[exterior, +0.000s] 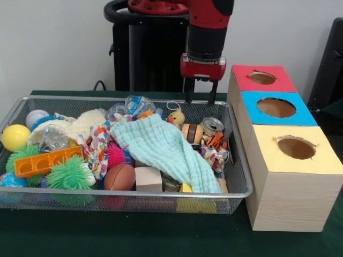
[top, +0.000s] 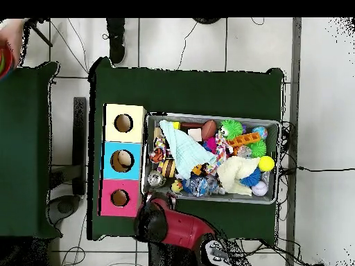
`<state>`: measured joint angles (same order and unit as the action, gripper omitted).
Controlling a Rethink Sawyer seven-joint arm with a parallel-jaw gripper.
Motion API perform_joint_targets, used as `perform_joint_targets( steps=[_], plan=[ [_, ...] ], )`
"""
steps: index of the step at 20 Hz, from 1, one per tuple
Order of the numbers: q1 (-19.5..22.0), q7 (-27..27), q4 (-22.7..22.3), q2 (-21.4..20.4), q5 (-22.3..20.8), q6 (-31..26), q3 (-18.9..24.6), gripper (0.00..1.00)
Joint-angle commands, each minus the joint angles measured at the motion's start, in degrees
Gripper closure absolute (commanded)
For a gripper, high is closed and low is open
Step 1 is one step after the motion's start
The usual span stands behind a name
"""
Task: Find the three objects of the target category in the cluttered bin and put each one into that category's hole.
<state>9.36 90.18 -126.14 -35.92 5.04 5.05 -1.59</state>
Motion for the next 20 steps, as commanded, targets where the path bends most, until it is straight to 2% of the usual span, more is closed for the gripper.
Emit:
perform_joint_targets(
  steps=[1, 4, 10, 20],
  plan=[
    [3.4, 14.5, 7.7, 5.9, 3.0, 8.1, 0.4, 0.0],
    [3.6, 13.8, 8.5, 6.8, 3.5, 8.2, -0.4, 0.0],
    [4.3, 12.0, 9.6, 7.4, 4.9, 3.1, -1.0, 0.0],
    [4.9, 11.8, 9.9, 9.9, 4.7, 2.6, -0.5, 0.0]
  ],
)
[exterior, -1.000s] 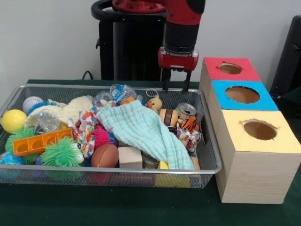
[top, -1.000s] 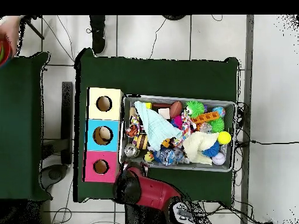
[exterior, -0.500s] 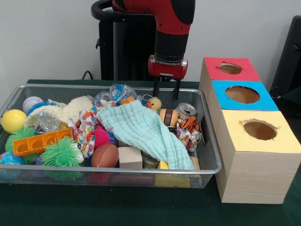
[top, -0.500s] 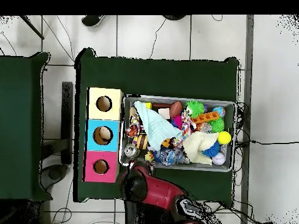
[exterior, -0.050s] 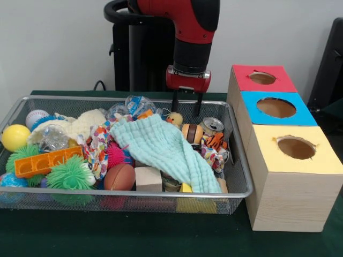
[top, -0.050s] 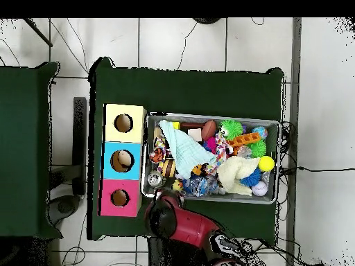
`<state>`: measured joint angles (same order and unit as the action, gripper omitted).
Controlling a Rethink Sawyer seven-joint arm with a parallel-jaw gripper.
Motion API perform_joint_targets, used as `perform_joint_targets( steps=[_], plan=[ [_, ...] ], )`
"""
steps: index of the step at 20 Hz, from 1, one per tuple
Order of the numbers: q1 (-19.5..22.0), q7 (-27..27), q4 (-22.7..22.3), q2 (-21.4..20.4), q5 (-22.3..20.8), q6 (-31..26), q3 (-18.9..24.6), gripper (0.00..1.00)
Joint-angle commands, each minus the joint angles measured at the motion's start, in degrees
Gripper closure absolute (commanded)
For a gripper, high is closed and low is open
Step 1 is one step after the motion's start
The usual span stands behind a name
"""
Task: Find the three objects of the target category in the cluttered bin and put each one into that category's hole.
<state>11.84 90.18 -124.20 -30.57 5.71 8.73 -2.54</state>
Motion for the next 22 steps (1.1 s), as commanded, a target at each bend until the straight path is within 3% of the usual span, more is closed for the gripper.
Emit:
perform_joint_targets(
  steps=[1, 6, 13, 22],
  plan=[
    [2.6, 11.8, 7.8, 4.5, 4.0, -1.3, 0.6, 0.0],
    [2.1, 10.7, 8.0, 3.1, 4.5, -5.9, 0.1, 0.0],
    [1.5, 8.3, 9.2, -0.3, 4.7, -18.4, -0.4, 0.0],
    [1.7, 7.9, 10.4, -2.2, 3.1, -23.2, 0.1, 0.0]
  ],
)
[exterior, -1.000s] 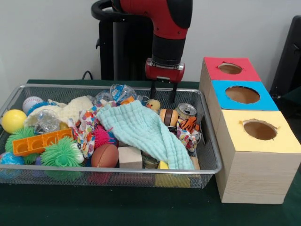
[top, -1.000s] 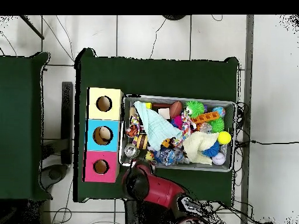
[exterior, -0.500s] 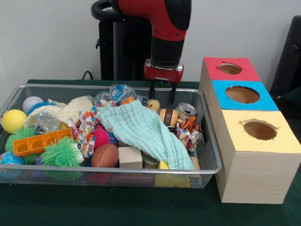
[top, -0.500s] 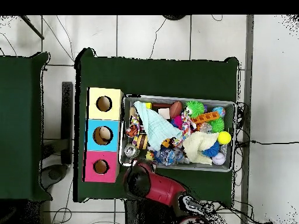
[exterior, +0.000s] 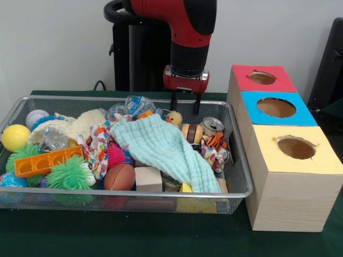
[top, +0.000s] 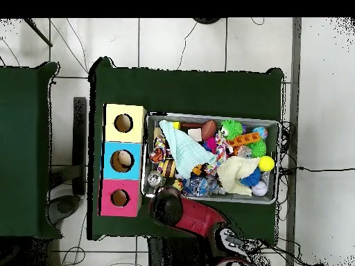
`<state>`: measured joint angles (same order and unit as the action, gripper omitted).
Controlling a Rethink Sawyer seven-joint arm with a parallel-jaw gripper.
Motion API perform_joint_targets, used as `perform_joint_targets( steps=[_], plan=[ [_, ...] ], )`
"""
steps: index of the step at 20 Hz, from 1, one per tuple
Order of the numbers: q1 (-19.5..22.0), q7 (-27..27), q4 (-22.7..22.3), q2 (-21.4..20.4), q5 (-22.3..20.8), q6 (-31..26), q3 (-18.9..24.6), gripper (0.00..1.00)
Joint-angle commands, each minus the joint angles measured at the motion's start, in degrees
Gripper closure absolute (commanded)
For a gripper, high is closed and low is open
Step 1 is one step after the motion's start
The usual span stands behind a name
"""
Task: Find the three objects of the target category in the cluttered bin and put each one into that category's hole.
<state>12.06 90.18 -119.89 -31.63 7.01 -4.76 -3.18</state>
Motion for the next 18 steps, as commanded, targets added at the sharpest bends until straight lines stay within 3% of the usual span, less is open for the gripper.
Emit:
perform_joint_targets(
  steps=[1, 6, 13, 18],
  plan=[
    [1.4, 7.7, 6.0, -2.3, 1.6, -10.9, 0.6, 0.0],
    [0.9, 7.1, 4.8, -7.9, 0.3, -14.3, 0.0, 0.0],
    [1.6, 6.9, 5.8, -11.4, 0.3, -16.8, 1.2, 0.0],
    [1.6, 7.3, 7.1, -9.6, -0.9, -10.7, 0.3, 0.0]
  ],
)
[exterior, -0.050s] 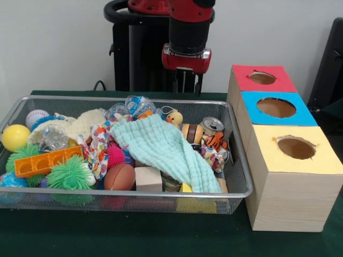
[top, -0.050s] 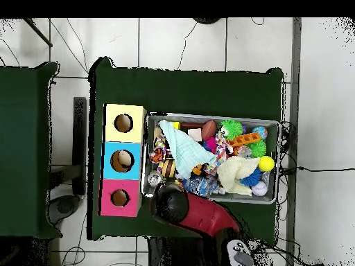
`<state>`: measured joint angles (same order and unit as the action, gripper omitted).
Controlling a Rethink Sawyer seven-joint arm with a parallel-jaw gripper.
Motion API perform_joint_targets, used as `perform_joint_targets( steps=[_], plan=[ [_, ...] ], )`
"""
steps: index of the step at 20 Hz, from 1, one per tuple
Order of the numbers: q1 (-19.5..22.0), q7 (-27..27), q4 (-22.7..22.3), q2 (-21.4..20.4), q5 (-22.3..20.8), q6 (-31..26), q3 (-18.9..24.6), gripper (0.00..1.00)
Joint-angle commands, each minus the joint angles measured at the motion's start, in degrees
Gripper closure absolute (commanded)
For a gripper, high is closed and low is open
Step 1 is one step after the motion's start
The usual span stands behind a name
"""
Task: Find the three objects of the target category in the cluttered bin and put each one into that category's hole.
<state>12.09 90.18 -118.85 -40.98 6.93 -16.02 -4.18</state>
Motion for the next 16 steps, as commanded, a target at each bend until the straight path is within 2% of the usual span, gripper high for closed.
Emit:
perform_joint_targets(
  steps=[1, 6, 16],
  plan=[
    [1.8, 7.4, 6.2, 0.4, -1.1, 2.3, 1.4, 0.0],
    [2.2, 8.0, 7.8, 1.7, -2.1, 9.0, 1.4, 0.0],
    [1.7, 8.4, 8.6, 4.4, -1.2, 12.4, 1.0, 0.0]
  ],
)
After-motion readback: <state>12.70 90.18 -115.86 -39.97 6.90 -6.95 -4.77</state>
